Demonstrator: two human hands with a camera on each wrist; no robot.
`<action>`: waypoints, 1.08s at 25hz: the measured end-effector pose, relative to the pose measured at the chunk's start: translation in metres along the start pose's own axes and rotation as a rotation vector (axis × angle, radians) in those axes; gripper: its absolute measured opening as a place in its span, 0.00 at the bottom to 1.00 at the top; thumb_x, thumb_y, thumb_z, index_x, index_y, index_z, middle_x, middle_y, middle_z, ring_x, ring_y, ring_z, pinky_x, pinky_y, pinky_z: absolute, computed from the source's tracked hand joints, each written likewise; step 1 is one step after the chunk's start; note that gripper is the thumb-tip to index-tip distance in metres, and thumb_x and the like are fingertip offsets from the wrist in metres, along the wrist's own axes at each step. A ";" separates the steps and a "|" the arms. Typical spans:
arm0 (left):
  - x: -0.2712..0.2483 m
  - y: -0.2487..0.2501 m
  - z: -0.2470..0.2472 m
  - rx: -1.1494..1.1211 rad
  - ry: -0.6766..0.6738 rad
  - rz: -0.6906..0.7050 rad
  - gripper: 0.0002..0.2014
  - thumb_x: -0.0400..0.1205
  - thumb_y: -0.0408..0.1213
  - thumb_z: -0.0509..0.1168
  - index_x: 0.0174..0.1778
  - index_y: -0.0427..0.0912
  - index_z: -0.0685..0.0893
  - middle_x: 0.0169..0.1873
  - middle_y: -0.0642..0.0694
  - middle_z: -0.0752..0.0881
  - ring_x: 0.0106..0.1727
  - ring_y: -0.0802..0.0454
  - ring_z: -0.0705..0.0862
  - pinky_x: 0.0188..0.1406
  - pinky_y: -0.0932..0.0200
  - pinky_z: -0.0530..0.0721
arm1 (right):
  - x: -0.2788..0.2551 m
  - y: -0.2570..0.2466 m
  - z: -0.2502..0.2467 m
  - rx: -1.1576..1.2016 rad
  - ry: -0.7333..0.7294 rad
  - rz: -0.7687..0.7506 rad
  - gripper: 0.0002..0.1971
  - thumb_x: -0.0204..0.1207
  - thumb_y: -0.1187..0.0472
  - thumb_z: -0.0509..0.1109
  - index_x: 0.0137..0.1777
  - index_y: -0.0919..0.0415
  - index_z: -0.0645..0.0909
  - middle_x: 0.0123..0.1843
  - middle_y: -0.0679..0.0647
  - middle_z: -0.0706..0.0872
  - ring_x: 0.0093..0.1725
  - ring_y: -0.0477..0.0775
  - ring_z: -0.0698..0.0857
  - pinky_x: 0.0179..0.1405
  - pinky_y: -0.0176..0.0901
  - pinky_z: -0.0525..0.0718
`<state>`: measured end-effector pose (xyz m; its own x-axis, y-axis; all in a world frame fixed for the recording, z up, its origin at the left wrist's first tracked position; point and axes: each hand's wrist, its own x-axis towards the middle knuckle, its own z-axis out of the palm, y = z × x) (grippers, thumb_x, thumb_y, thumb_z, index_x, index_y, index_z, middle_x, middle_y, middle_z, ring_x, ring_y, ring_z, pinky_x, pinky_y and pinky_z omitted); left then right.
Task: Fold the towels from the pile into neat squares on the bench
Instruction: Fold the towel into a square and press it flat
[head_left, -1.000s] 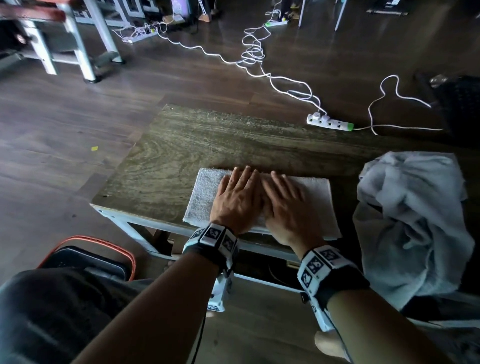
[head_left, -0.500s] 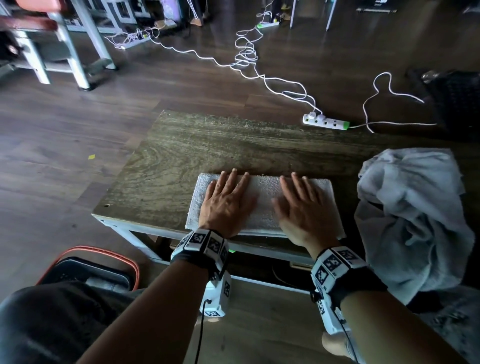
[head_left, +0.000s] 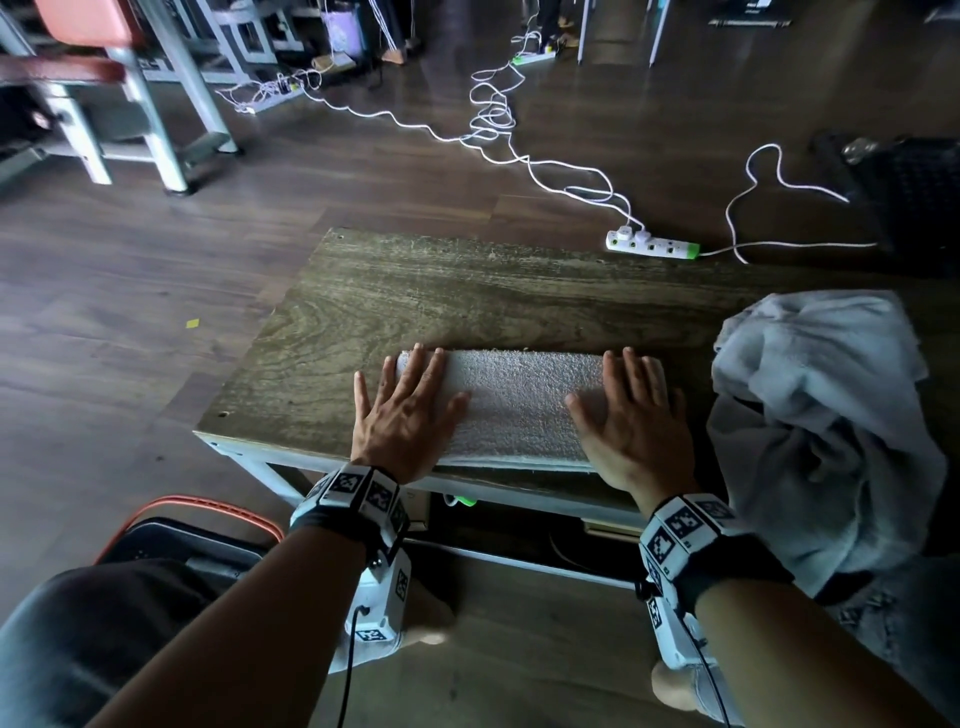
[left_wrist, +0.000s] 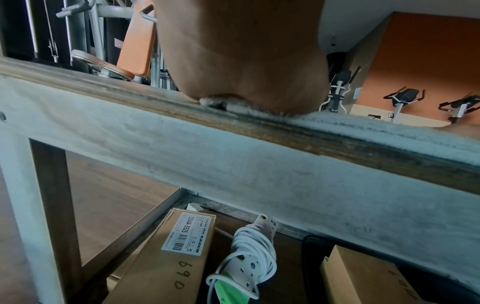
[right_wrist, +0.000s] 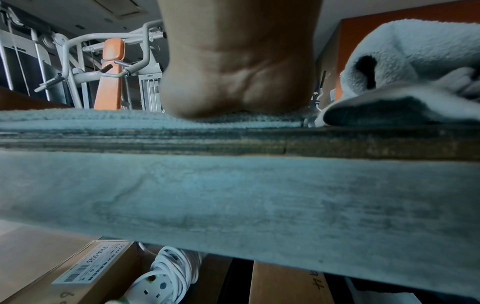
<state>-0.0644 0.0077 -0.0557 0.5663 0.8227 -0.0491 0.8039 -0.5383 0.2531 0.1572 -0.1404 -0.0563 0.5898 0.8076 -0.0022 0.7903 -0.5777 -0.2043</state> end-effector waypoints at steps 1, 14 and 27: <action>0.000 -0.001 0.000 -0.007 -0.013 -0.009 0.37 0.80 0.72 0.35 0.84 0.63 0.42 0.85 0.59 0.42 0.86 0.49 0.39 0.81 0.34 0.32 | -0.001 0.000 -0.001 0.010 -0.009 -0.003 0.42 0.77 0.26 0.37 0.87 0.47 0.45 0.89 0.49 0.42 0.87 0.52 0.39 0.85 0.62 0.45; -0.003 0.023 -0.011 0.076 -0.100 -0.153 0.44 0.76 0.76 0.36 0.85 0.56 0.44 0.86 0.50 0.45 0.86 0.43 0.42 0.79 0.30 0.31 | -0.052 -0.007 -0.005 0.032 0.261 -0.327 0.09 0.81 0.47 0.58 0.46 0.51 0.74 0.41 0.48 0.80 0.43 0.52 0.79 0.42 0.45 0.73; -0.062 0.060 -0.048 -0.953 0.073 -0.102 0.25 0.70 0.43 0.65 0.63 0.43 0.71 0.42 0.41 0.81 0.40 0.42 0.83 0.39 0.50 0.81 | -0.086 -0.011 0.001 0.101 -0.028 -0.548 0.45 0.65 0.46 0.72 0.82 0.53 0.62 0.83 0.53 0.61 0.83 0.58 0.59 0.79 0.60 0.64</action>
<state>-0.0603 -0.0663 0.0088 0.4631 0.8841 -0.0623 0.3447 -0.1149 0.9317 0.0974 -0.2030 -0.0552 0.0912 0.9903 0.1052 0.9596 -0.0591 -0.2753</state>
